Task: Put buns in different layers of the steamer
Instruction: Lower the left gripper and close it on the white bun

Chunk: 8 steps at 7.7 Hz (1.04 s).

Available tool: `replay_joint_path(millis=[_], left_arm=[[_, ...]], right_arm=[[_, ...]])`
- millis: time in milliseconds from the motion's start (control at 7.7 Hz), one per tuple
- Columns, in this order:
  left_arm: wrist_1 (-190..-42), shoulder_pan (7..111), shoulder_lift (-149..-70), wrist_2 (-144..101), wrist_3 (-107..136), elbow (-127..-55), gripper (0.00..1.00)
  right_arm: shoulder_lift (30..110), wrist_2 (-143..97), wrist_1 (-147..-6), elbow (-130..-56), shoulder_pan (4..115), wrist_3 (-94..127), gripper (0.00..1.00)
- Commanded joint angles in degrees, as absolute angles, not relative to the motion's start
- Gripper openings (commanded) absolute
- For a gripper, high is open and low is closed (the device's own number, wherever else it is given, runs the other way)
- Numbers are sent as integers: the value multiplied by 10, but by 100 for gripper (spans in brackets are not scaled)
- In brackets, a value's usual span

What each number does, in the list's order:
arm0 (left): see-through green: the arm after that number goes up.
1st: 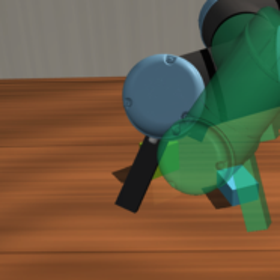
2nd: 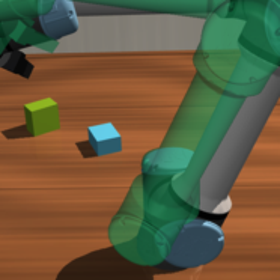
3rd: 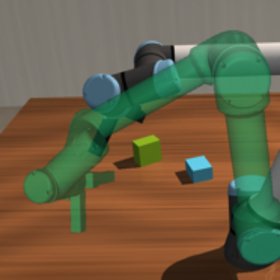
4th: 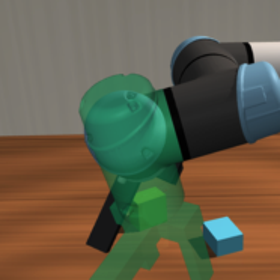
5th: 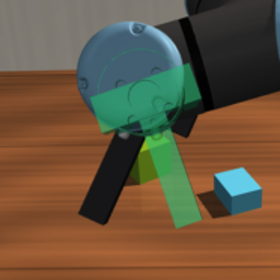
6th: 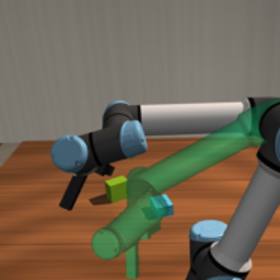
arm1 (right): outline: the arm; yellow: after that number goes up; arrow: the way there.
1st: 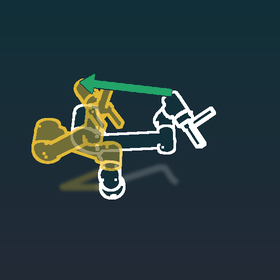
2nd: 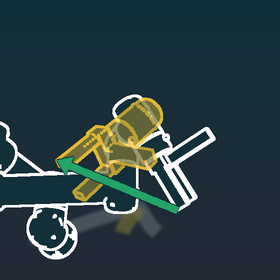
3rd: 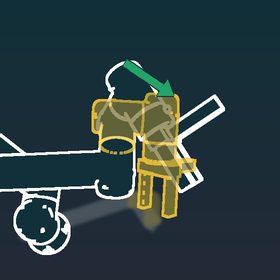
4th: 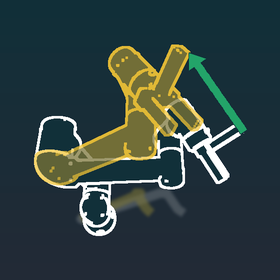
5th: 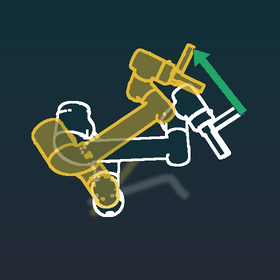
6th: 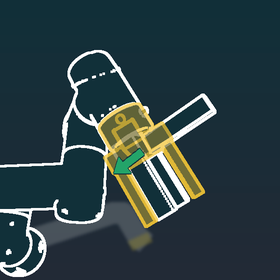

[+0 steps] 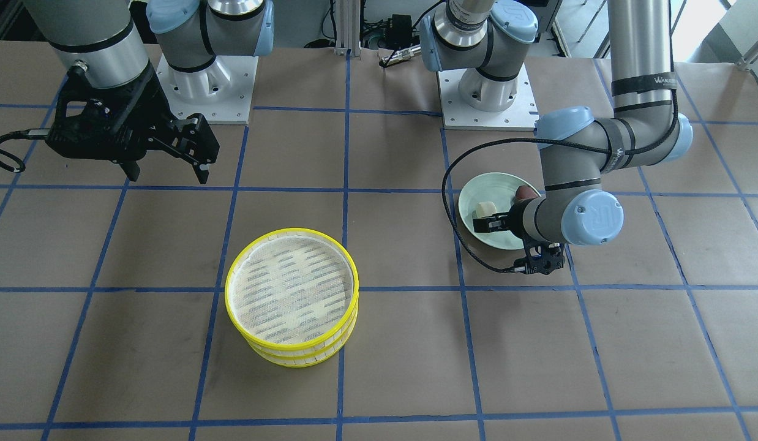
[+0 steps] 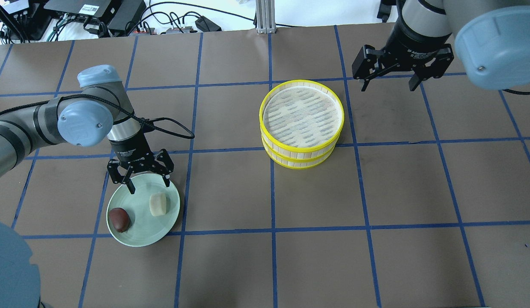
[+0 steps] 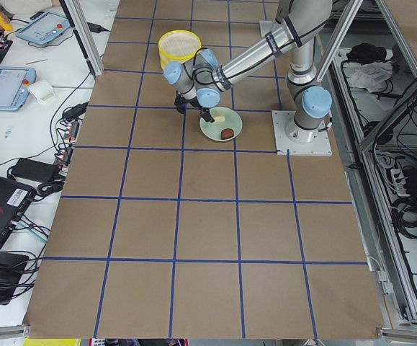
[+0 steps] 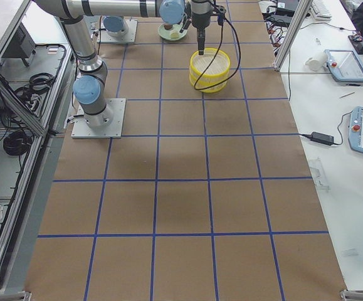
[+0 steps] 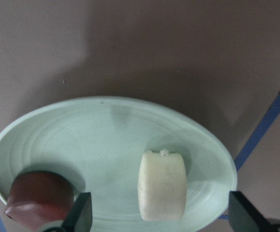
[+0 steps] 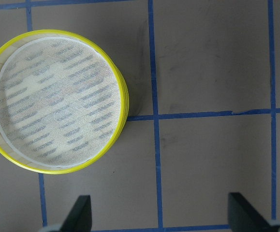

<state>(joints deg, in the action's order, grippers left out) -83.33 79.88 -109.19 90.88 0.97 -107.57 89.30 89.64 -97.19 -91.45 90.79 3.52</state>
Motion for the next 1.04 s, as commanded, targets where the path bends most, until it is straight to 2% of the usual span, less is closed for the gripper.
replay_joint_path(millis=[0,260,909], left_arm=[[-833,802,-1092,910,10,-1091,99],[-833,802,-1092,930,10,-1100,86],[-833,802,-1096,927,11,-1103,86]], right_arm=[[893,896,-972,-915,908,35,100],[893,896,-988,-928,908,36,100],[887,896,-998,-928,908,35,100]])
